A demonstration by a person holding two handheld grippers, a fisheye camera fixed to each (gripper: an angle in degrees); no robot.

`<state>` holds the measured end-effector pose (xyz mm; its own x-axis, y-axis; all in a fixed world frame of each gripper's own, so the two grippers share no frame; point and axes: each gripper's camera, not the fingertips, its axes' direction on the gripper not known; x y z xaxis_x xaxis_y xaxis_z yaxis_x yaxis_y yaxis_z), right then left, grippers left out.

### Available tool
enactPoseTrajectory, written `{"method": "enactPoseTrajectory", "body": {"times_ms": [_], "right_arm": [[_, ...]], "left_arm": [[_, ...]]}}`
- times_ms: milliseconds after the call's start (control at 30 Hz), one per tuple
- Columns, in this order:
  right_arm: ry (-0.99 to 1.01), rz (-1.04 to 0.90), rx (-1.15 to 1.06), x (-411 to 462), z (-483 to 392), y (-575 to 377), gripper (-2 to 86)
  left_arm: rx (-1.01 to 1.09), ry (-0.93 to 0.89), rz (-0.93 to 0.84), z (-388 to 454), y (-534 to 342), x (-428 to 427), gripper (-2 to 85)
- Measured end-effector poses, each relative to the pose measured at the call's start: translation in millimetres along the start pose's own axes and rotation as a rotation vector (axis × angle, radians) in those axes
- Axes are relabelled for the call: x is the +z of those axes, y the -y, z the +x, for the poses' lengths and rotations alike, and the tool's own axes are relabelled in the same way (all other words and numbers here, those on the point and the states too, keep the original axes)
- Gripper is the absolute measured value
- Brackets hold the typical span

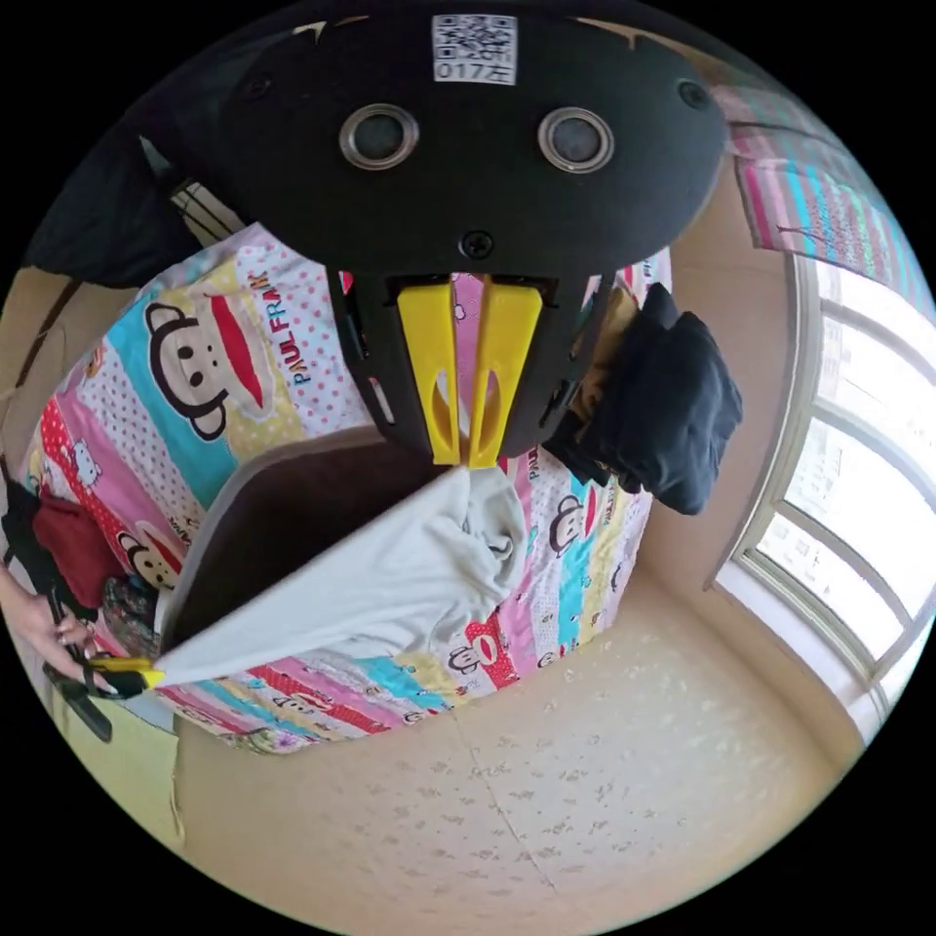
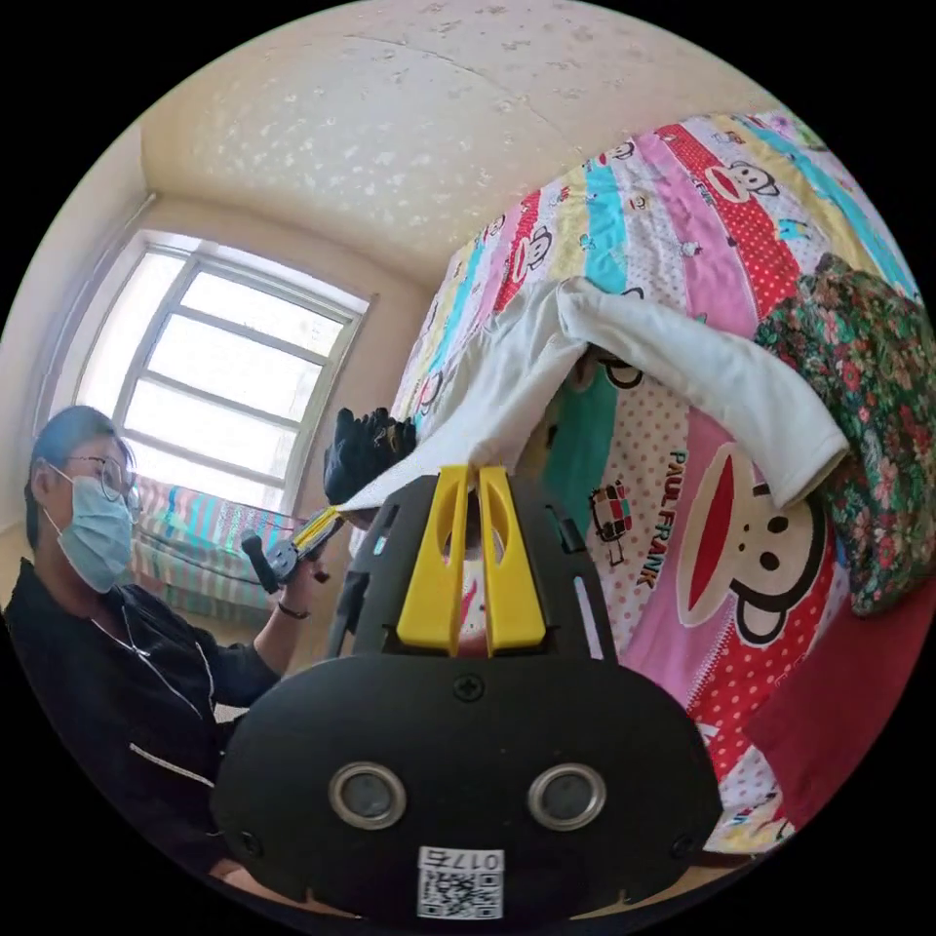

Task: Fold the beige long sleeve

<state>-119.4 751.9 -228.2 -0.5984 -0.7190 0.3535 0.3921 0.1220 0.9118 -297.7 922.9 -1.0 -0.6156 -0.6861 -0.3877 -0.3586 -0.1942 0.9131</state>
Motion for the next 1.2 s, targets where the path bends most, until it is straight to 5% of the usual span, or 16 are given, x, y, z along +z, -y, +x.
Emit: {"method": "enactPoseTrajectory", "body": {"times_ms": [200,333,400,667,1067,1200], "right_arm": [[-0.231,-0.131,0.105,65,88,-53,3.3],[-0.039,-0.032,0.337,93,141,-85,4.0],[0.031,0.02,0.335,99,142,-91,5.2],[-0.024,0.06,0.221,67,128,-92,14.2],[0.001,-0.072,0.207,105,159,-79,10.3],[-0.006,-0.145,0.263,114,163,-68,4.5]], "left_arm": [[0.33,0.094,-0.2,115,-42,73,0.1],[0.529,0.289,-0.264,202,-80,128,0.6],[0.478,0.361,-0.208,204,-77,124,1.3],[-0.084,0.148,-0.229,115,-74,112,14.5],[-0.027,-0.251,-0.292,104,-66,191,6.2],[0.006,-0.236,-0.351,111,-55,216,4.9]]}}
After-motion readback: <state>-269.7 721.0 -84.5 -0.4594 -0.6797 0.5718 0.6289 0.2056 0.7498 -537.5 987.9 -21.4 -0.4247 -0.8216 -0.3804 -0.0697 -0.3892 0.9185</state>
